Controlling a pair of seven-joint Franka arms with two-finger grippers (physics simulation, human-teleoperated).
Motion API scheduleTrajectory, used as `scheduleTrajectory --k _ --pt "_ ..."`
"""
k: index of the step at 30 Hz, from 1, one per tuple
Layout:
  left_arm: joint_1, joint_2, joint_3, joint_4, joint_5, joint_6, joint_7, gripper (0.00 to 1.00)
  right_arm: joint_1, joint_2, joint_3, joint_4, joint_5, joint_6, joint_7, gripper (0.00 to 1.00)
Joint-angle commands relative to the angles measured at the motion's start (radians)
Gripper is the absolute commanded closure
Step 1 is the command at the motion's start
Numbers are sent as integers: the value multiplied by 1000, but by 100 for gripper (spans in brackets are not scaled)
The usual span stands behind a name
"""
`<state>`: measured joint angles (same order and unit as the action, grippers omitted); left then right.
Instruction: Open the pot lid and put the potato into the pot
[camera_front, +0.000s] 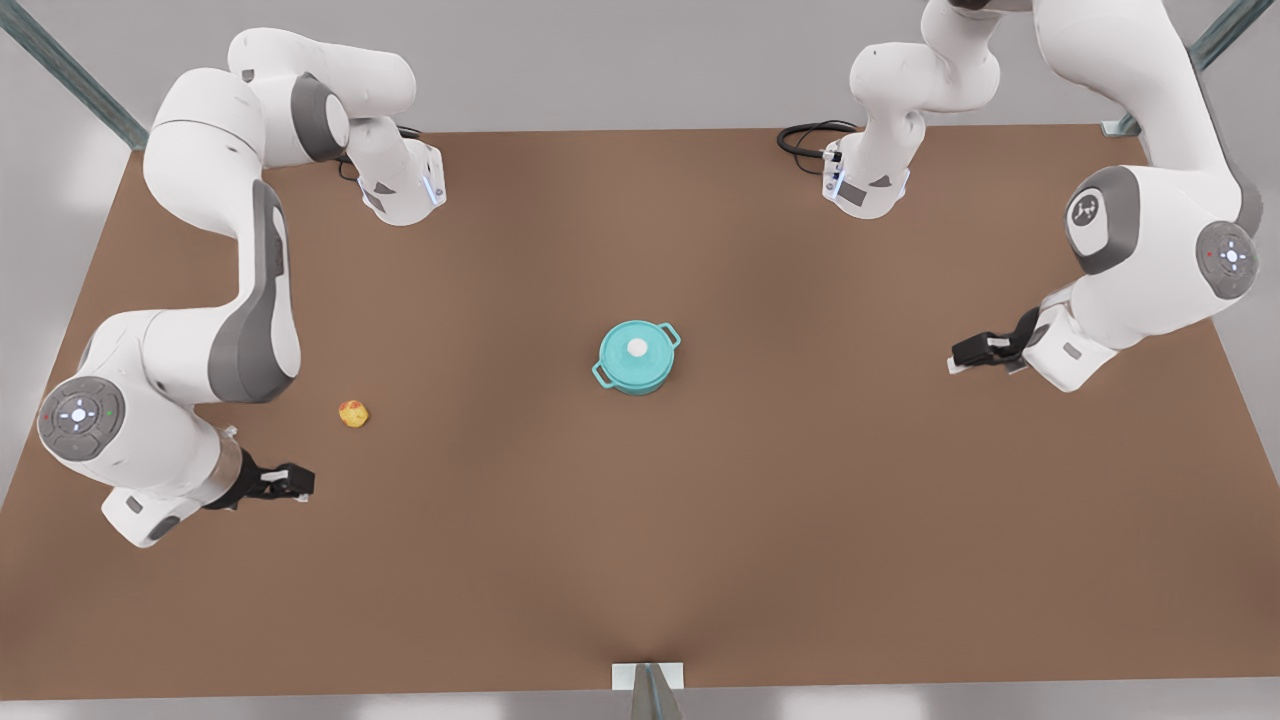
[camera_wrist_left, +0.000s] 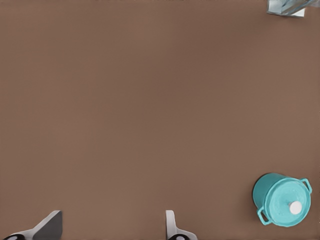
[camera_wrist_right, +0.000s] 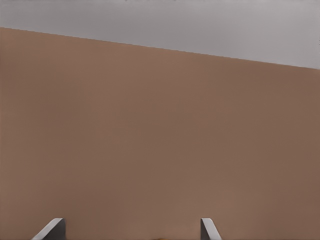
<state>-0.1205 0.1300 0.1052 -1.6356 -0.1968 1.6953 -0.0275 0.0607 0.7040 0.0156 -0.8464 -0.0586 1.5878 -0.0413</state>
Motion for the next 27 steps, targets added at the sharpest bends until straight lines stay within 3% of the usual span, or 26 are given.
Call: scheduleTrajectory --k 1,4,5,6,7,8,12,19,21,24,27 --pt "12 -1 -2 -3 -6 56 1 0 -1 -1 0 -5 -1 63 26 0" --pt "-5 0 -33 -26 57 35 -17 0 -1 -37 -2 -88 0 60 28 0" --pt "-60 0 -96 -52 129 43 -234 0 -2 -116 -3 -233 2 132 28 0" --pt "-188 22 -151 -64 149 109 -426 0 -4 -286 -3 -555 3 334 28 0" --pt "-309 45 -153 -64 142 171 -580 0 -9 -429 -5 -821 2 492 26 0" --pt "-396 80 -153 -63 142 228 -690 0 -13 -517 -8 -962 2 561 26 0" --pt "-562 216 -157 -66 154 411 -962 0 -18 -525 -5 -976 0 538 24 0" --pt "-645 465 -157 78 270 550 -1305 0 7 -492 7 -973 0 480 -12 0" --pt "-670 484 -156 91 270 553 -1324 0 8 -480 7 -987 2 485 -22 0" --pt "-699 499 -156 79 321 573 -1327 0 1 -515 6 -1201 2 718 -43 0" --pt "-719 500 -156 36 338 609 -1327 0 -1 -532 1 -1290 0 802 -46 0"
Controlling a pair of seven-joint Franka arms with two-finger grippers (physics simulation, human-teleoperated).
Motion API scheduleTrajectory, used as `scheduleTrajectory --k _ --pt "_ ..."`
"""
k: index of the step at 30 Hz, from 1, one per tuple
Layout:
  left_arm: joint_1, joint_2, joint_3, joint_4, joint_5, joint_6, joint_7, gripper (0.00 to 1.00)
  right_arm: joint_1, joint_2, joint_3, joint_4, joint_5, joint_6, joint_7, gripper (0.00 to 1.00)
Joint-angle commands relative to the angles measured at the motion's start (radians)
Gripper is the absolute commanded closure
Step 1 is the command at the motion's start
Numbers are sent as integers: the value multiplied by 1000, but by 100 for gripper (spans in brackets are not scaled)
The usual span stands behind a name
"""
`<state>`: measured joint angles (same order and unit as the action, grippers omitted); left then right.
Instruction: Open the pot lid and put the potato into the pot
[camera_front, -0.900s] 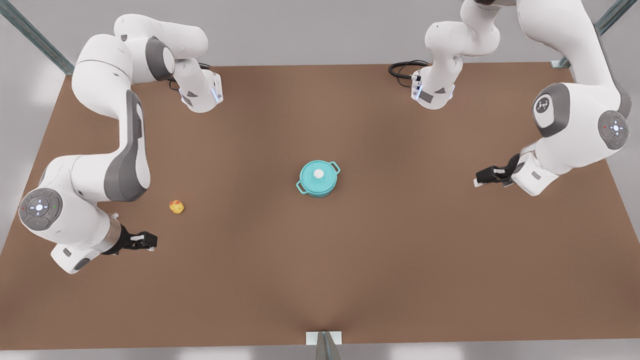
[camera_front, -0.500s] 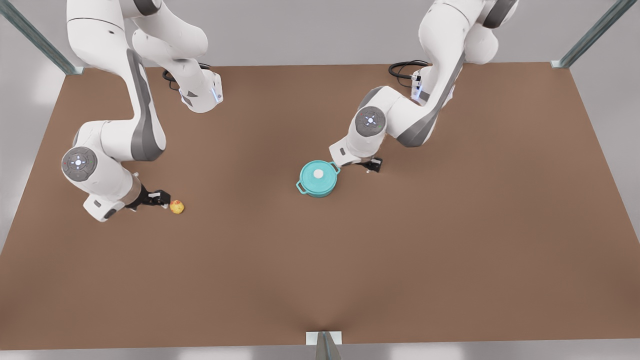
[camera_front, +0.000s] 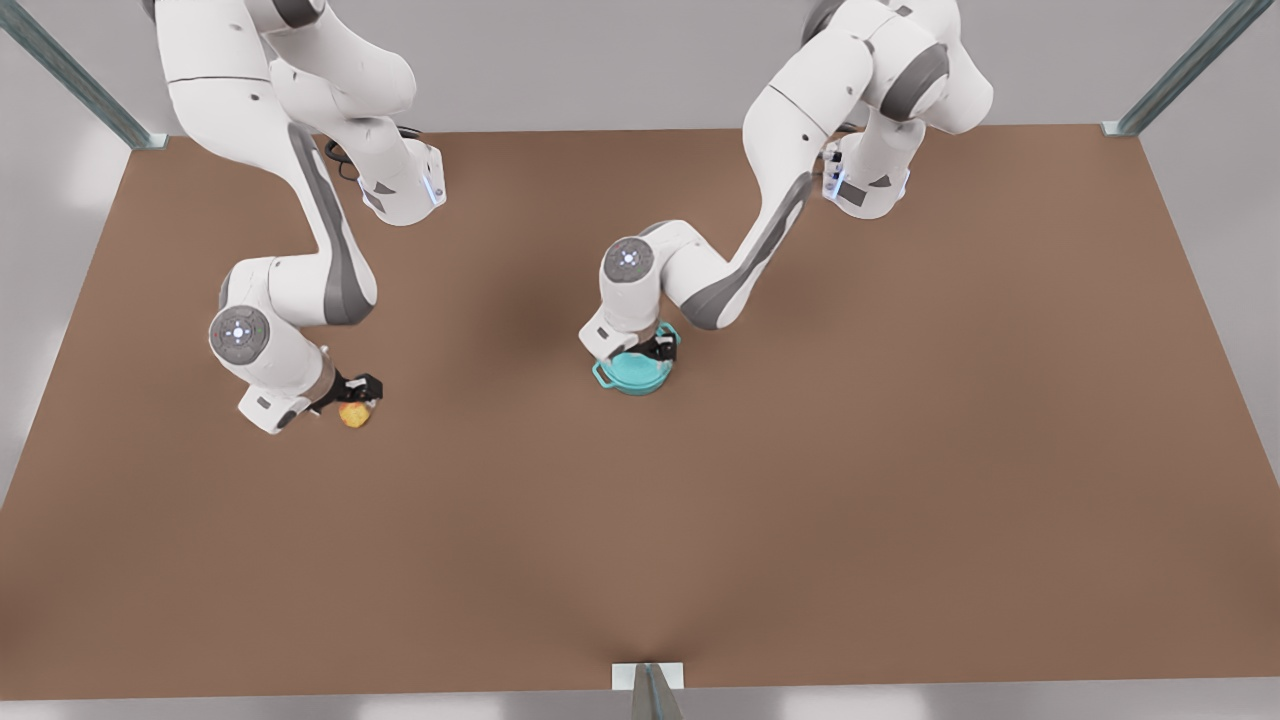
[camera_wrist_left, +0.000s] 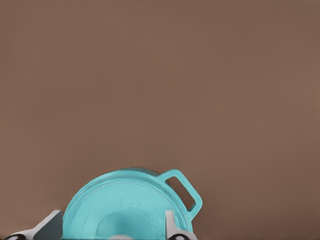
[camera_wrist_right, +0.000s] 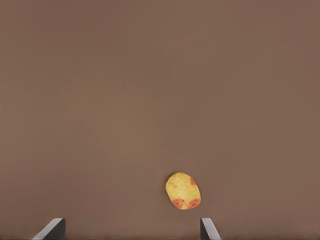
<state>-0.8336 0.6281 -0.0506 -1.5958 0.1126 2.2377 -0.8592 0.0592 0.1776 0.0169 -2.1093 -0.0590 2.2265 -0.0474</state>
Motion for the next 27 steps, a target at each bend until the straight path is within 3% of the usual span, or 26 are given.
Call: scheduleTrajectory --k 1,6,18,19,20,21,22,25,27 --pt "-9 -10 0 -39 51 79 -494 0 -1 -3 -3 -28 1 163 -58 0" --pt "-29 -19 0 -81 70 140 -535 0 -51 92 -6 -74 -2 387 -175 0" --pt "-58 -28 0 -141 87 158 -544 0 -82 115 -8 -149 -2 387 -488 0" --pt "-58 -28 0 -141 88 158 -544 8 -88 120 -8 -152 -2 387 -490 0" --pt "-58 -30 0 -141 88 158 -544 30 -88 125 -8 -152 -2 389 -491 0" --pt "-56 -31 2 -141 88 157 -543 45 -90 135 -8 -152 -2 389 -506 0" --pt "-56 -33 2 -141 88 155 -543 53 -93 142 -8 -152 -2 389 -508 0" --pt "-56 -33 5 -141 87 155 -541 66 -96 155 -8 -155 -2 401 -536 0" --pt "-56 -33 5 -141 87 149 -537 69 -96 177 -8 -159 -2 401 -536 0"
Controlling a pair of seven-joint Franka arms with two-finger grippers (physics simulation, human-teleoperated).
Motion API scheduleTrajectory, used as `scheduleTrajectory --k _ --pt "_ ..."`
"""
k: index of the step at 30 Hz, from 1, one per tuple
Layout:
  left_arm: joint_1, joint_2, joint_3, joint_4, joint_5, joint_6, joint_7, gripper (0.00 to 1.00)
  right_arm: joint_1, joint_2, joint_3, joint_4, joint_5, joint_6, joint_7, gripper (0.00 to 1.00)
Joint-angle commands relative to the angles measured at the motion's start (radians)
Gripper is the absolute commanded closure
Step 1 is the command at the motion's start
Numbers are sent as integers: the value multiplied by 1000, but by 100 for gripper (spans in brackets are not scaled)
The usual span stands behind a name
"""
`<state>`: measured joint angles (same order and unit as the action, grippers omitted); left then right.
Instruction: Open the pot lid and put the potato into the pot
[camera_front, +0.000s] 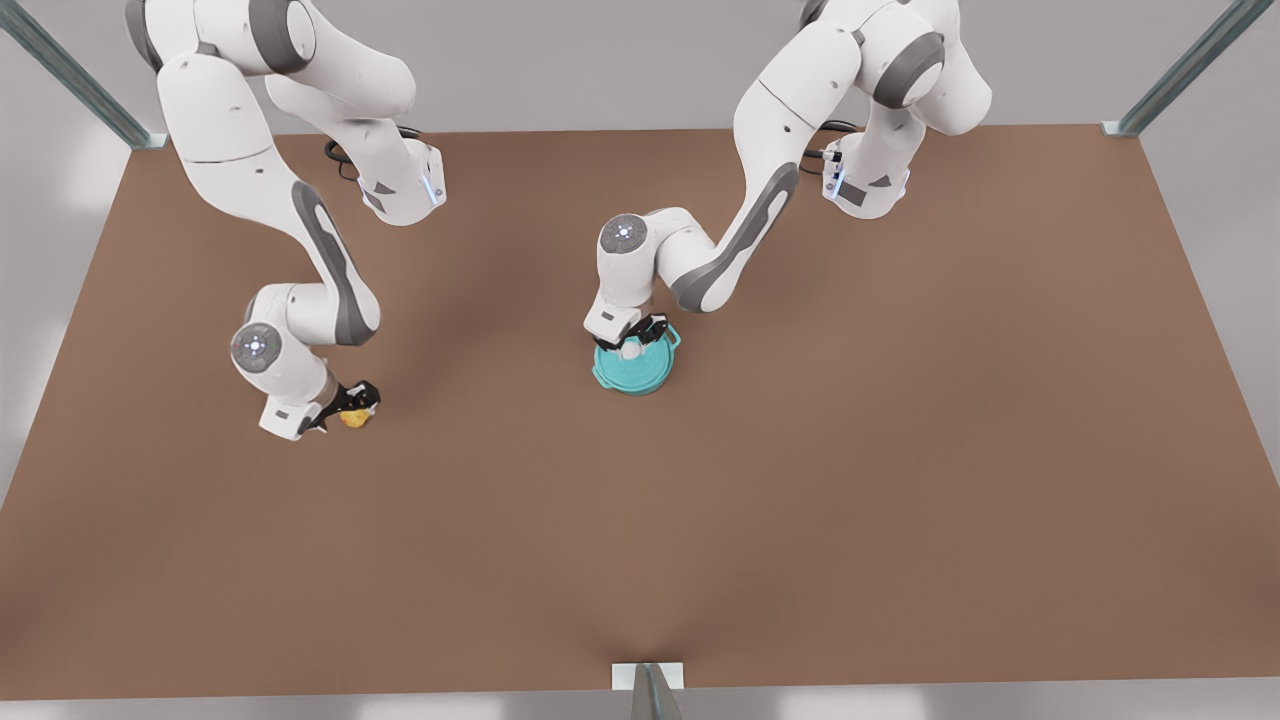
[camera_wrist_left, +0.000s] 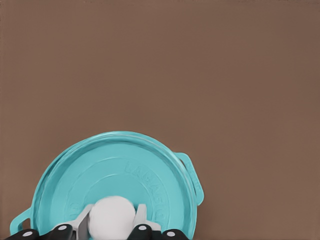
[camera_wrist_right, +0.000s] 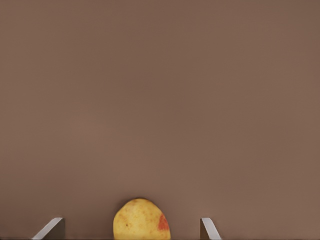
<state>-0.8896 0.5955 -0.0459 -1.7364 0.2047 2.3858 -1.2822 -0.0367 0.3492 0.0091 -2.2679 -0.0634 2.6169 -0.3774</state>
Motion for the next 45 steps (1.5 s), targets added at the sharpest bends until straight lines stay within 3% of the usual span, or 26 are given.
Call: scheduleTrajectory --k 1,3,5,7,12,13,14,18,19,21,22,23,26,29,33,36,41,45 --pt "1 -5 1 5 -5 0 -112 69 0 11 0 -1 2 11 -207 0" --pt "37 -11 75 66 -7 0 -33 69 -9 20 0 -13 2 11 -207 0" --pt "257 6 74 118 -21 -2 268 69 -14 27 0 -18 2 11 -213 0" --pt "432 105 70 190 -76 7 616 69 -17 27 0 -27 2 11 -224 0" --pt "528 251 66 278 -80 56 736 68 -31 47 0 -28 2 26 -235 1" --pt "526 253 66 282 -80 56 751 10 -31 47 0 -32 2 26 -235 1" --pt "526 251 66 290 -82 53 784 0 -31 48 0 -32 2 26 -235 3" --pt "535 239 67 290 -80 33 842 0 -31 50 0 -36 2 26 -235 7" --pt "563 143 66 284 -85 -185 948 0 -31 50 0 -41 2 26 -235 7" --pt "741 -155 77 342 -330 -793 1383 0 -31 50 0 -41 2 26 -235 10" --pt "790 -324 75 243 -375 -789 1390 0 -31 50 0 -41 2 26 -235 11" --pt "818 -390 75 185 -375 -732 1374 0 -31 51 0 -41 2 26 -235 16" --pt "842 -349 75 271 -350 -757 1359 0 -31 57 0 -41 2 26 -235 19" --pt "870 -342 72 273 -350 -758 1351 0 -31 56 0 -41 2 25 -233 37" --pt "867 -338 69 270 -349 -760 1351 0 -29 40 2 -41 4 11 -232 37" --pt "867 -339 69 268 -349 -769 1347 0 -28 39 2 -41 4 9 -232 47" --pt "865 -338 67 262 -349 -775 1330 0 -25 40 5 -41 4 9 -233 55" --pt "865 -339 67 262 -349 -778 1324 0 -25 4 8 -35 4 -46 -233 55"
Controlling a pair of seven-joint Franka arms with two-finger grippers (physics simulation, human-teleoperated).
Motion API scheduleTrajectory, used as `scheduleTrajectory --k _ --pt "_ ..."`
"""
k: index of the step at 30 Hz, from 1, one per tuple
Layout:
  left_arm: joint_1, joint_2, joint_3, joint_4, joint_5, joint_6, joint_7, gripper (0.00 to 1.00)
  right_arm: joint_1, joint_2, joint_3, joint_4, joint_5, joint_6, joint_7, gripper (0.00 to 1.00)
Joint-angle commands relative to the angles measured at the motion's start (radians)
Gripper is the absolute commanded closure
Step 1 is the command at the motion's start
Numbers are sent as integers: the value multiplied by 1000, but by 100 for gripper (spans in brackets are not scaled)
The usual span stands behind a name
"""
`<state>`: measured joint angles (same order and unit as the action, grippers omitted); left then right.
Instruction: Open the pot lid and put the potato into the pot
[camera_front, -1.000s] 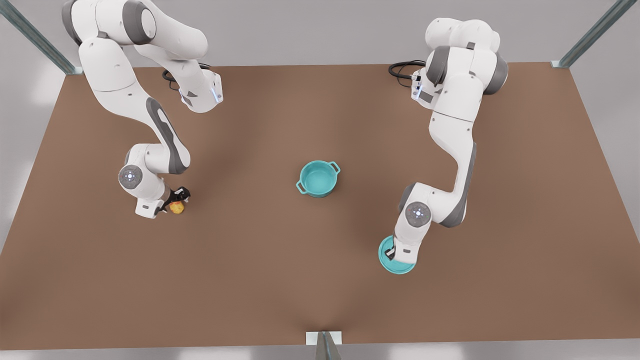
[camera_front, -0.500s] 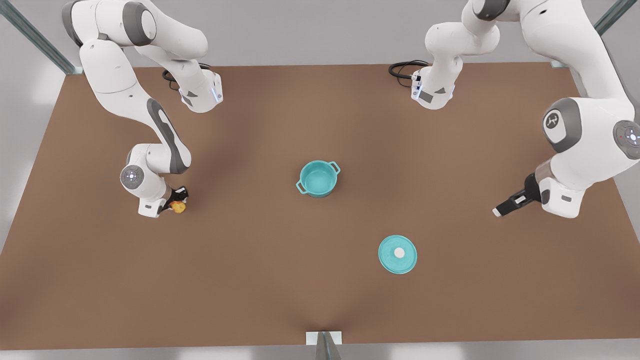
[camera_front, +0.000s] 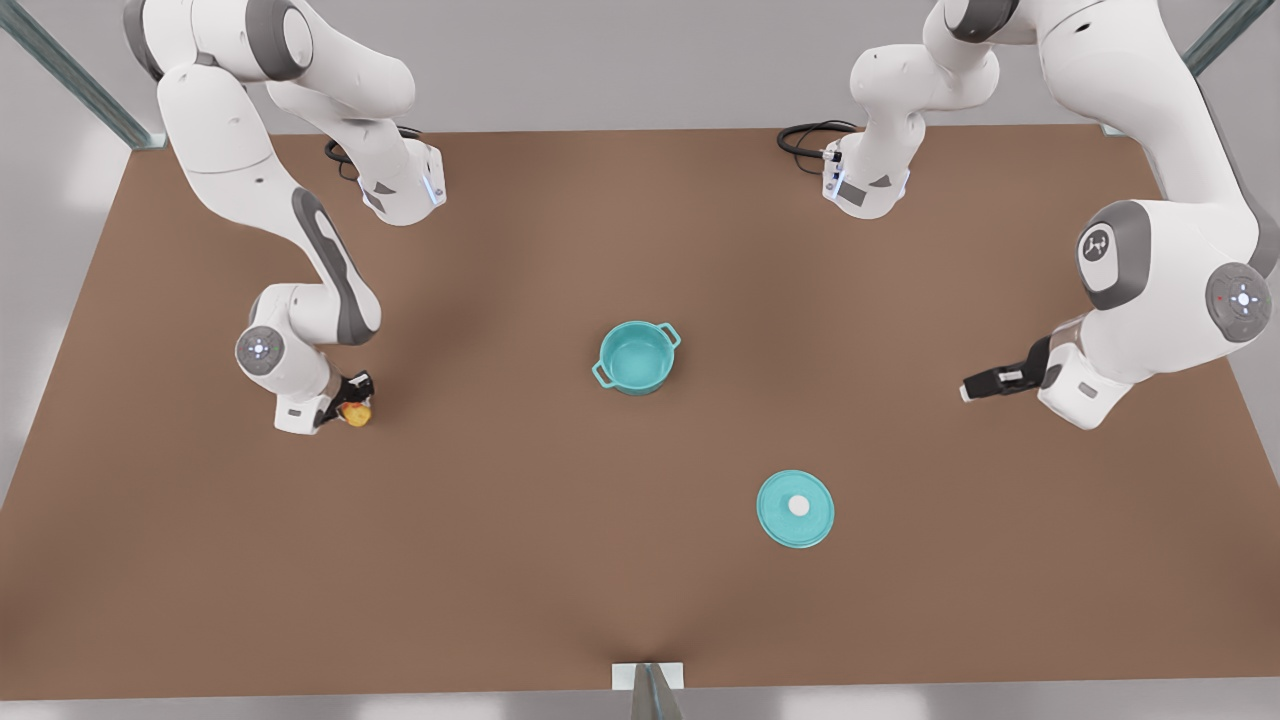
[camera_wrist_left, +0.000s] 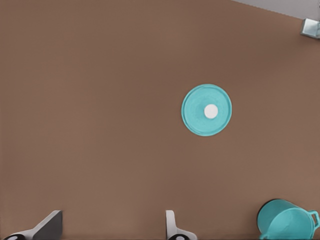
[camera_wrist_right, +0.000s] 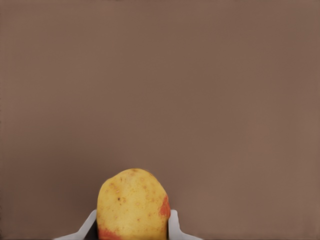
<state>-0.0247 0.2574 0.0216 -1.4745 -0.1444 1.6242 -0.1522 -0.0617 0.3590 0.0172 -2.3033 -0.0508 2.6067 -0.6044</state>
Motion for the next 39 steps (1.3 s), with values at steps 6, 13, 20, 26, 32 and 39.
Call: scheduleTrajectory --k 6,13,20,26,32,39 --pt "8 -3 3 -1 14 -17 195 0 0 -60 36 5 0 -89 -5 56" --pt "8 -1 4 2 16 -44 184 0 3 -120 156 27 35 -157 2 57" --pt "5 0 4 3 16 -44 172 0 5 -124 285 65 72 -180 11 59" --pt "5 0 4 2 16 -44 171 0 8 -118 406 133 72 -180 35 59" --pt "5 0 3 2 16 -44 171 0 197 -75 420 237 175 -177 45 59" --pt "3 0 3 0 16 -46 155 0 399 -3 415 361 177 -175 195 59"
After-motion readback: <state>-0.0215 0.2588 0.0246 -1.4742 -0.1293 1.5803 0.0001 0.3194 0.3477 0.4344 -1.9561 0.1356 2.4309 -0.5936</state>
